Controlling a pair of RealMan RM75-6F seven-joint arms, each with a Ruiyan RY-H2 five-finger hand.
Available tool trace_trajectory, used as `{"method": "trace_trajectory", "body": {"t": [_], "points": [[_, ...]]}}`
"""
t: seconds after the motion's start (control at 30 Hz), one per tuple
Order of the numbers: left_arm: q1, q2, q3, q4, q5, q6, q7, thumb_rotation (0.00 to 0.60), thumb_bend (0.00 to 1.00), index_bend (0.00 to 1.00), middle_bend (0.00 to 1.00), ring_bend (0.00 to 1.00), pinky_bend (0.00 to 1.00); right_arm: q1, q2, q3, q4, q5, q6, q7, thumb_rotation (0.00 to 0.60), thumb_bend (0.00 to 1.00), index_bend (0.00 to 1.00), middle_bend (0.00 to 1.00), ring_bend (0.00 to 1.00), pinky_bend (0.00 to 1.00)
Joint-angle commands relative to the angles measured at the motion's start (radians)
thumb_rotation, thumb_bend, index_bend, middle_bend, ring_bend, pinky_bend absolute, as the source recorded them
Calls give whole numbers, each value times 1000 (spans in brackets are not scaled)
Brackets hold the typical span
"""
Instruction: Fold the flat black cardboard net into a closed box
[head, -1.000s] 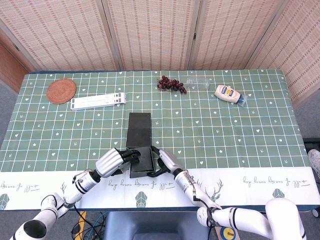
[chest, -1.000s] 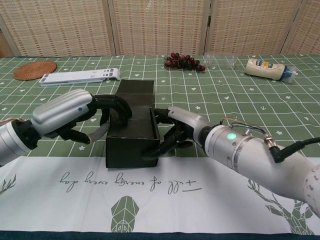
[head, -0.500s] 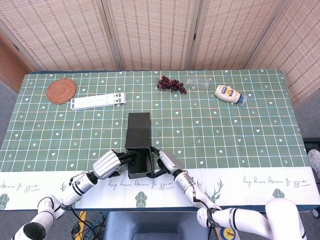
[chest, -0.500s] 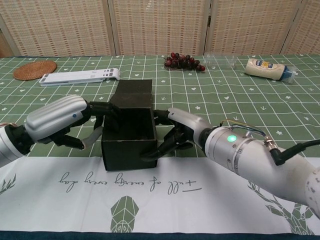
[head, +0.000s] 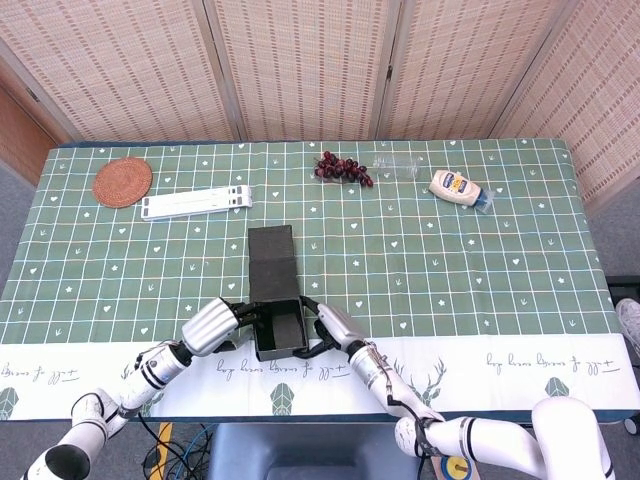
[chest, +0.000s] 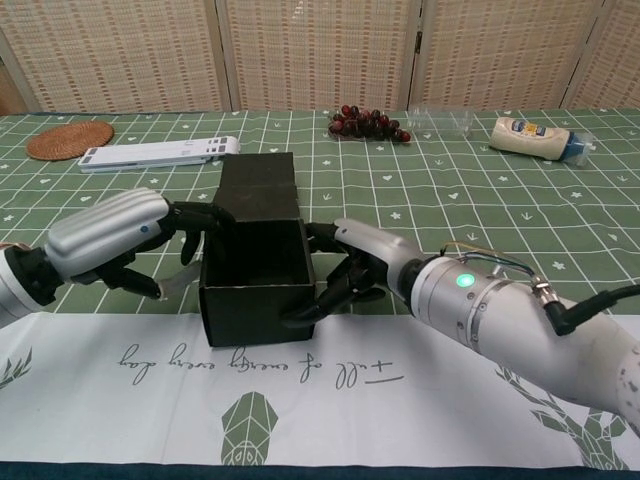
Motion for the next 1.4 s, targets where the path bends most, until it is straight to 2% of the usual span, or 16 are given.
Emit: {"method": "trace_trajectory", "body": {"t": [0.03,0.47,0.7,1.13,1.27,1.4], "points": [[-3,-1,12,5,12,6,6,600,145,474,333,567,913,0,1,1,-2,2,0,-1,600,583,380,447,858,1000],[-35,1,50,23,46,1,34,600,145,584,417,583,913,-6,7,-2,-23,0,6,-3,600,583,380,447,858,1000],[-46,-4,52,21,46,5,33,600,145,657,501,585,913,-10,10,-8,-33,-3,8,-1,600,583,380,447,858,1000],[-44,-4,55,20,41,3,31,600,145,686,551,592,913,-15,11,-8,-43,-5,16,-2,600,583,380,447,858,1000],[-38,1,50,12,33,9,27,600,145,610,528,591,913,-16,10,-5,-42,-3,20,-1,600,583,380,447,858,1000],[-31,11,36,-9,16,8,15,600,145,468,403,581,913,-20,9,5,-40,4,29,4,600,583,380,447,858,1000]]}}
